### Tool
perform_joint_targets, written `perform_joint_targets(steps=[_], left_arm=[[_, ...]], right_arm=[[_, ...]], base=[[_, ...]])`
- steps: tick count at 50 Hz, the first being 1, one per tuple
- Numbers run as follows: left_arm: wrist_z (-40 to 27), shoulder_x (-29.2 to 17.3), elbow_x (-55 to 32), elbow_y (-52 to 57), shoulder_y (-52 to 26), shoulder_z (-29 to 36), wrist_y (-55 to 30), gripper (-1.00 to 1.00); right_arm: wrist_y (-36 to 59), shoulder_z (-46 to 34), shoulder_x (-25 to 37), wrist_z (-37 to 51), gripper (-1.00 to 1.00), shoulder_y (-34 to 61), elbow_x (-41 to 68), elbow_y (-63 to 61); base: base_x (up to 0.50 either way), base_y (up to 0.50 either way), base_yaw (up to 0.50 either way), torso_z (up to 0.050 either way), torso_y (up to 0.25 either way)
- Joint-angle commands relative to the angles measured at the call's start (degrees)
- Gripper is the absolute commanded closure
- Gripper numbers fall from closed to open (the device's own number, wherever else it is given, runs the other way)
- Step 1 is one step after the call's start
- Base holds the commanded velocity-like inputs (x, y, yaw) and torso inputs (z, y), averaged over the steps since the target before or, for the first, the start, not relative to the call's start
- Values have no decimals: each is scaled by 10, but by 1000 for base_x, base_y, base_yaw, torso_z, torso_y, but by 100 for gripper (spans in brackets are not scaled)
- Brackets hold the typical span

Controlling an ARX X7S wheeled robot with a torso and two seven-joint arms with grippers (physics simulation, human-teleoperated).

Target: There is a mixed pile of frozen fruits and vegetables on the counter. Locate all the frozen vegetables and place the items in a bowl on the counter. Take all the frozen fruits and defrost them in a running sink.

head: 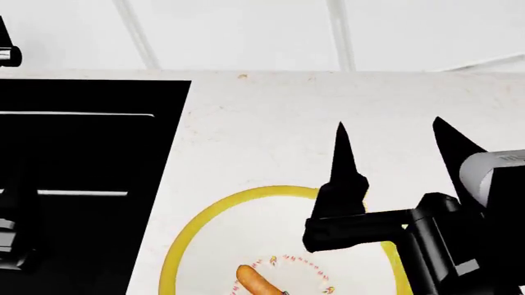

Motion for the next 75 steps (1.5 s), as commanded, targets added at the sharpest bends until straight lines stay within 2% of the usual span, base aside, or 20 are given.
perform_joint_targets(steps=[1,3,5,8,13,29,39,75], left_arm=[[-5,-8,-6,6,-2,-4,-5,-100],[-7,-9,-8,10,-1,-5,-6,-100],[-8,-9,-4,8,-3,1,-6,-100],[-9,-9,-3,5,-5,7,-8,-100],[-6,-10,-5,1,-4,7,-6,-100],[-13,-18,-13,10,-2,1,-8,-100],[-24,-24,-22,13,-9,-5,-20,-100],[-37,-31,-33,5,-11,-5,-23,-100]], right_arm=[[-75,47,11,-40,-100,-106,-176,-44],[-78,44,13,-35,-100,-118,-199,-44],[-54,9,34,-26,-100,-104,-232,-45],[-49,41,27,-15,-100,-109,-192,-48],[-48,22,45,-19,-100,-129,-229,-51],[-44,48,38,-14,-100,-132,-176,-53],[-51,78,35,-15,-100,-147,-134,-58],[-67,52,32,-18,-100,-146,-157,-61]], base=[[0,0,0,0,0],[0,0,0,0,0],[0,0,0,0,0],[0,0,0,0,0],[0,0,0,0,0],[0,0,0,0,248],[0,0,0,0,10],[-14,494,0,0,0]])
